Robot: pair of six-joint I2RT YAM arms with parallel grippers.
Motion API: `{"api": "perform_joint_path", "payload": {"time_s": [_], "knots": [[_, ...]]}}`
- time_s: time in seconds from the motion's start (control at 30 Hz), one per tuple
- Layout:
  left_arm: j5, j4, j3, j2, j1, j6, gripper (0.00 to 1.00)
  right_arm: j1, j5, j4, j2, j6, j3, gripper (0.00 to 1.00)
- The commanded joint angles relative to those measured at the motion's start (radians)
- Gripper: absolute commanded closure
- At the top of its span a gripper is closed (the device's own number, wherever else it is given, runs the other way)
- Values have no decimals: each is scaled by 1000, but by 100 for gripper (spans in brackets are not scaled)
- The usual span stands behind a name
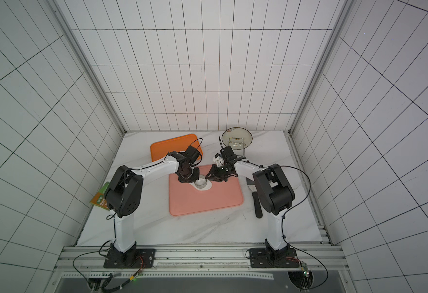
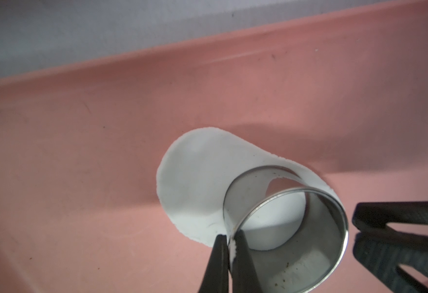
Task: Roll out the dumpling wrappers from the dough
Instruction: Press the dumpling wrapper on the work surface.
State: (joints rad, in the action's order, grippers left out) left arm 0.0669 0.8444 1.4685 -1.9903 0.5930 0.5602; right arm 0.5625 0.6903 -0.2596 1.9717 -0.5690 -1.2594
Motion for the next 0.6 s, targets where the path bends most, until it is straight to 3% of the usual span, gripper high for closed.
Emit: {"api": "perform_joint_path", "payload": {"time_s": [0.0,0.2,0.57], "knots": [[2,-1,-30,-16,11,0,100,7,-26,-51,32,18,-38,79],[4,-4,-34,-20,13,1,100,11,-36,-69,51,33,-52,80],[5,-14,-51,-21,11,1,100,11,-43,-49,85,34,-9,94]]}}
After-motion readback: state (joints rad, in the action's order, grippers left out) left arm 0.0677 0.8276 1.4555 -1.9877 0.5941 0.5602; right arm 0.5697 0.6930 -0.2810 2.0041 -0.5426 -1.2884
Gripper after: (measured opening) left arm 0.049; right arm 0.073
